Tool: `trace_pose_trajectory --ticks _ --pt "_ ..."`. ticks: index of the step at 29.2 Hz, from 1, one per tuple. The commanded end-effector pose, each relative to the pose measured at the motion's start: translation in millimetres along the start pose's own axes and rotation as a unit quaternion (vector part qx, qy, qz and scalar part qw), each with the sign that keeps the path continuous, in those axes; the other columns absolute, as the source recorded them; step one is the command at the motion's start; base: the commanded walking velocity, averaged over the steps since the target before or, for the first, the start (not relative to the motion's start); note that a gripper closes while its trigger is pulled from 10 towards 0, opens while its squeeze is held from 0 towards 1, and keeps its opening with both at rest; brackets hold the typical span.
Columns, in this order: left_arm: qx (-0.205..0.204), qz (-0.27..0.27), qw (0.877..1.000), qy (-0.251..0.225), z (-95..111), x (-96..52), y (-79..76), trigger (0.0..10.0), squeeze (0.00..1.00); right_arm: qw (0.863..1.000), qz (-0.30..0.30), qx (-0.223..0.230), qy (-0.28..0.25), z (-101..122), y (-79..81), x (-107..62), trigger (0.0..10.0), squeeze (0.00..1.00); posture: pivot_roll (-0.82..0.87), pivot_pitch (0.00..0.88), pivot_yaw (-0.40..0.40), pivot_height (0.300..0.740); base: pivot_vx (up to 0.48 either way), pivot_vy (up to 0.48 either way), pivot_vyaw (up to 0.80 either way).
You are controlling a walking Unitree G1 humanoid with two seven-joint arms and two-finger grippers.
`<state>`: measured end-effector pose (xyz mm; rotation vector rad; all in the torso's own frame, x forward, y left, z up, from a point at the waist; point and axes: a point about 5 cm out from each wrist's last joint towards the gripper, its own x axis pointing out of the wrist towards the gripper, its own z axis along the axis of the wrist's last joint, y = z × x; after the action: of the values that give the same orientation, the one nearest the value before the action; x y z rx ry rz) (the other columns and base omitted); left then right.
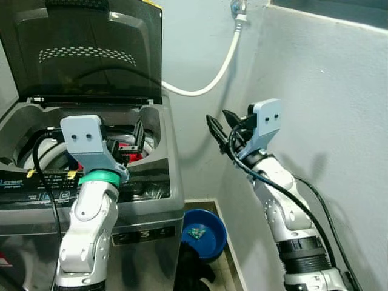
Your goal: Clothes washing
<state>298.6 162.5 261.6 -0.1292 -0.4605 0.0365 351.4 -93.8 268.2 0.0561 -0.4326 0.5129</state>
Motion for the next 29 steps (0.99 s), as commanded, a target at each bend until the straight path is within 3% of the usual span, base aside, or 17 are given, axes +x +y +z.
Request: trace_pose_trajectory --ticks 1,8,14,19,22,29 --pt "0.014 0.009 1.000 -0.003 1 -3.5 4.3 10.0 0.00 1.000 0.013 0.005 0.007 -2 4.5 1.6 10.0 0.00 0.10 0.000 -0.052 0.740 0.000 0.000 0.00" --pt "0.029 0.003 1.000 0.009 -2 -4.7 5.7 10.0 0.00 1.000 0.019 0.008 0.009 -2 6.3 3.5 10.0 0.00 0.10 0.000 -0.056 0.740 0.000 0.000 0.00" --pt "0.036 -0.005 0.999 0.011 -4 -4.8 6.0 10.0 0.00 0.999 0.027 -0.017 0.010 -2 9.3 3.5 10.0 0.00 0.10 0.000 -0.053 0.740 0.000 0.000 0.00" --pt "0.048 -0.012 0.998 0.037 -10 -1.8 7.6 10.0 0.00 0.999 0.028 -0.046 0.003 0 11.2 4.4 10.0 0.00 0.10 0.000 -0.043 0.740 0.000 0.000 0.80" --pt "0.048 -0.012 0.998 0.037 -10 -1.8 7.6 10.0 0.00 0.999 0.028 -0.046 0.003 0 11.2 4.4 10.0 0.00 0.10 0.000 -0.043 0.740 0.000 0.000 0.80" --pt "0.098 -0.027 0.993 0.059 -21 -4.4 12.4 10.0 0.00 1.000 -0.003 -0.027 0.007 -6 5.5 -0.6 10.0 0.00 0.10 0.000 -0.042 0.740 0.000 0.000 0.80"
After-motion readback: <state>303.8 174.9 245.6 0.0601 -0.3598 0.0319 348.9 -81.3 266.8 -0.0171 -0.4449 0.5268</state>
